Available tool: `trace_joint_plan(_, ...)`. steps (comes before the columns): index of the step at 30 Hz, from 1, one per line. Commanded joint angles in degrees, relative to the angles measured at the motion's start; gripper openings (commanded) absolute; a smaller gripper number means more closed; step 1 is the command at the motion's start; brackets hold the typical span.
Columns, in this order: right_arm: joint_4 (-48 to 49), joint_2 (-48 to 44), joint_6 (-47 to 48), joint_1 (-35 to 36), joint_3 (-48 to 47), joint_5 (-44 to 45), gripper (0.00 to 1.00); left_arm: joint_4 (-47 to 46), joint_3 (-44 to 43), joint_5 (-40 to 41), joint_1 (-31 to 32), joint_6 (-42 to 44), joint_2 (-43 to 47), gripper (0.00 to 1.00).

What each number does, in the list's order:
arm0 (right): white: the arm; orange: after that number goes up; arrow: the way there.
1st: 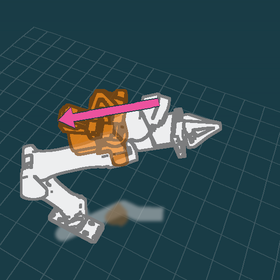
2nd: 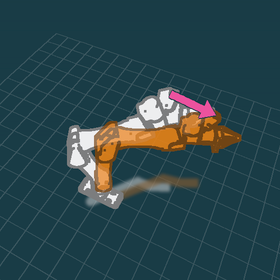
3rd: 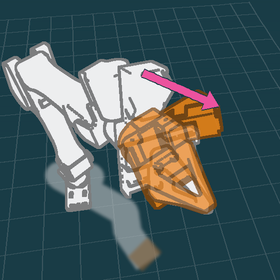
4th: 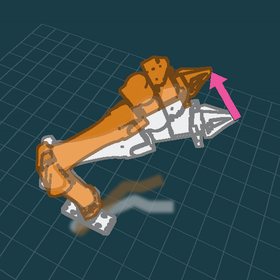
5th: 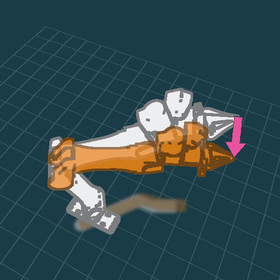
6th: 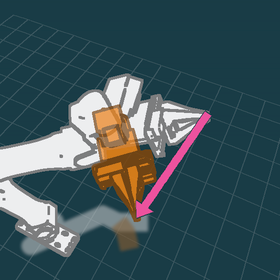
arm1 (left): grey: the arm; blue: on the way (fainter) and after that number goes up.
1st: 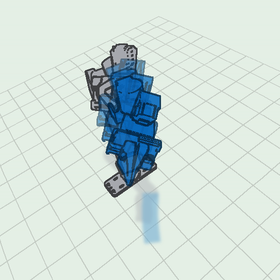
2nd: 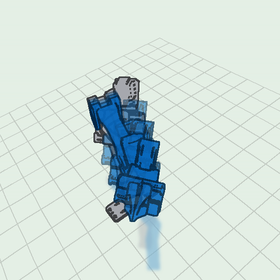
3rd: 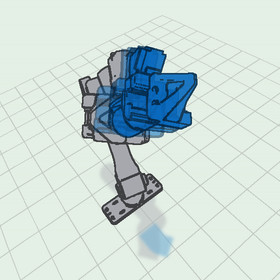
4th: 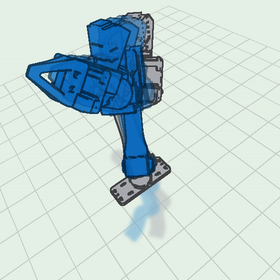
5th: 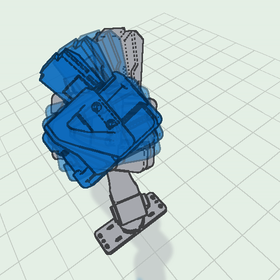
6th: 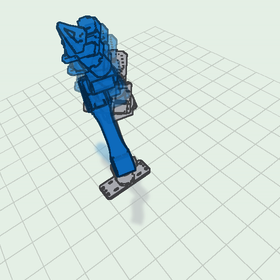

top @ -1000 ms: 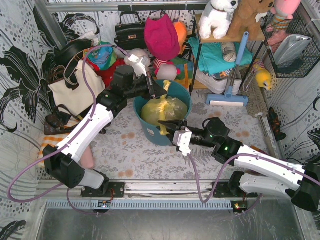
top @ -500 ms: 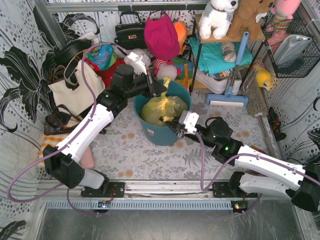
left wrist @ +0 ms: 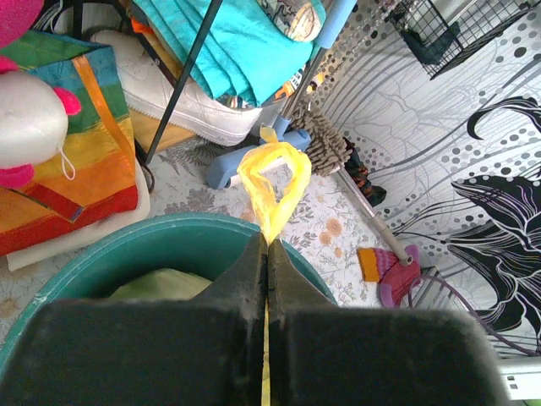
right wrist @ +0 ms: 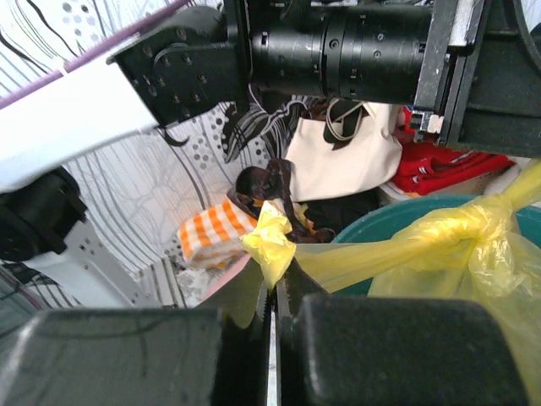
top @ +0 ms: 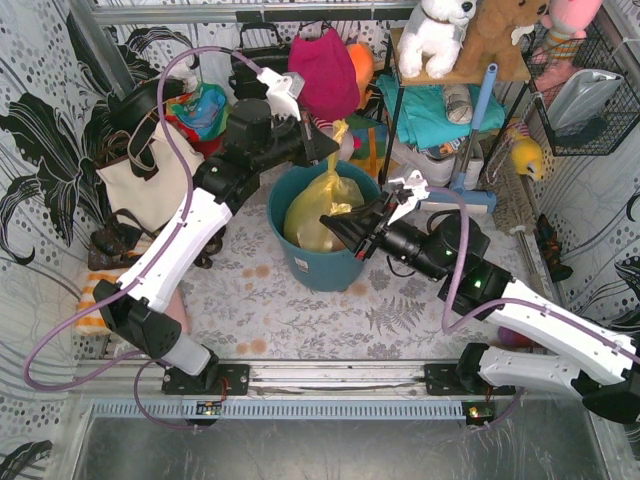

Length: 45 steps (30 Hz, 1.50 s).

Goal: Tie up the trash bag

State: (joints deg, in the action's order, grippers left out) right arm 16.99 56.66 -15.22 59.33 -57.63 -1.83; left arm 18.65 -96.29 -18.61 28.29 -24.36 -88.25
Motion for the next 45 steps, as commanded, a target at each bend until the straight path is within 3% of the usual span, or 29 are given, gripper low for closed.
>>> trace_joint_plan(1,-4.95,-1.31,-5.27,0.26,-2.15,-1.42,0.00,-1.10,-1.15,2.95,-0.26,2.53,-0.43,0.00)
trace_joint_plan(10,-3.05,-3.04,-17.57,0.26,11.34,-1.86,0.00,-3.92,12.65,8.83,-0.85,2.93,1.46,0.00)
trace_joint_plan(22,-5.58,-1.44,-14.51,0.28,-0.67,-7.29,0.00,-2.74,4.08,9.50,-3.25,2.76,1.76,0.00)
trace_joint_plan(33,-0.23,-5.51,-20.79,0.27,12.85,-4.87,0.00,-10.21,15.86,10.09,-3.33,-0.63,1.85,0.00)
trace_joint_plan(44,-2.43,-7.12,-19.61,0.26,11.27,-3.21,0.00,-8.66,12.59,8.81,-3.45,-0.62,2.10,0.00)
trace_joint_plan(45,-2.90,-7.10,-19.50,0.26,10.56,-2.50,0.14,-8.65,12.62,8.32,-3.50,-0.89,2.42,0.00)
